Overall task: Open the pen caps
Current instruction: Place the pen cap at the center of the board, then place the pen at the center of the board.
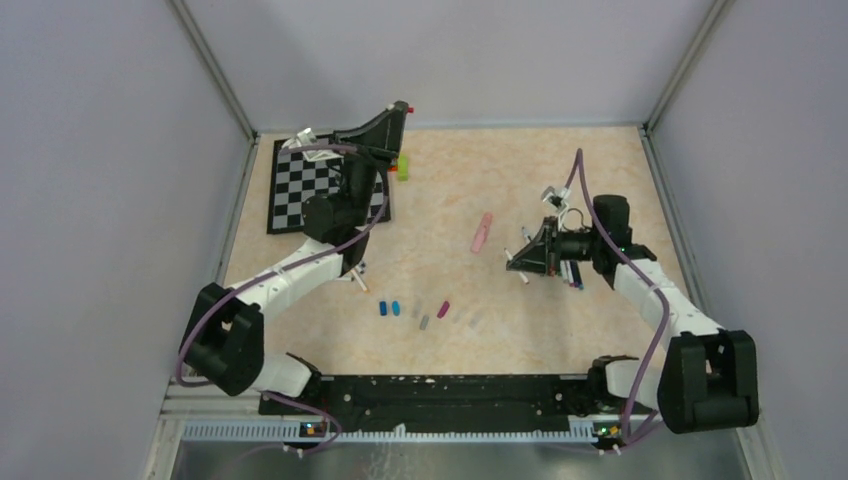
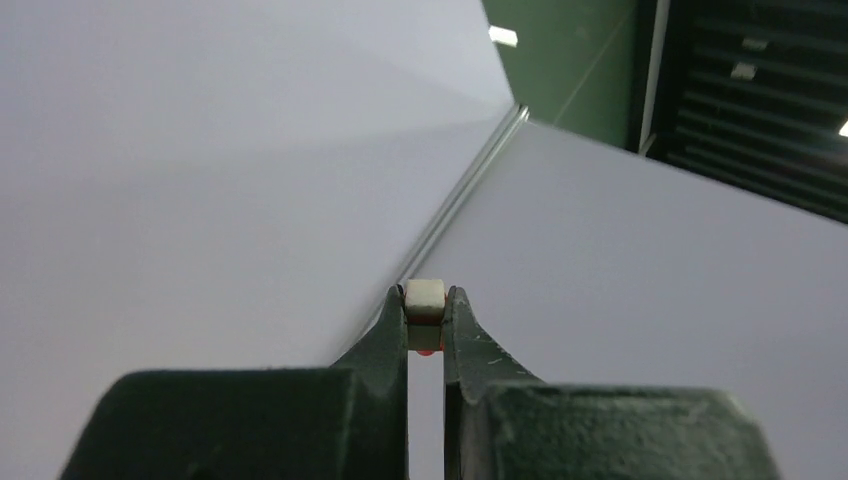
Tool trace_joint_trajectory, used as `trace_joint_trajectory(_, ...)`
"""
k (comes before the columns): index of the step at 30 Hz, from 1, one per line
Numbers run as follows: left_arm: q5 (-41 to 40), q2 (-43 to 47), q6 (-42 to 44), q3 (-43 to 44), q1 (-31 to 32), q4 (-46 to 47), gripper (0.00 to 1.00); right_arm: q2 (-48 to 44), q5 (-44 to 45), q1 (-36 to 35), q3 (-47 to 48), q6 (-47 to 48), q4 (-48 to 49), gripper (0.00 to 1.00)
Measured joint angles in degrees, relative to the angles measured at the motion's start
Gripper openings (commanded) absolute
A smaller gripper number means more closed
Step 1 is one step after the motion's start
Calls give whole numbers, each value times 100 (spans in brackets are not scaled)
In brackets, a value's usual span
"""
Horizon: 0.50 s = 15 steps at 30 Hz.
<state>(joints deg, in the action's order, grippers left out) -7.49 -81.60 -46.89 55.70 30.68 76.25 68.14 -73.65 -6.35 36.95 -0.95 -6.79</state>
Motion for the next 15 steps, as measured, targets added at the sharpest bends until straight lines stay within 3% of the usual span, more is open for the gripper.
trace_joint_trajectory(7, 1620, 627, -258, -1360, 7, -1300, 0, -273, 1086, 938, 291, 903, -704, 0)
trace_joint_trajectory(15, 3307, 1880, -98, -2627, 7, -3224, 0, -83, 1445, 485, 284, 1598, -1174, 0)
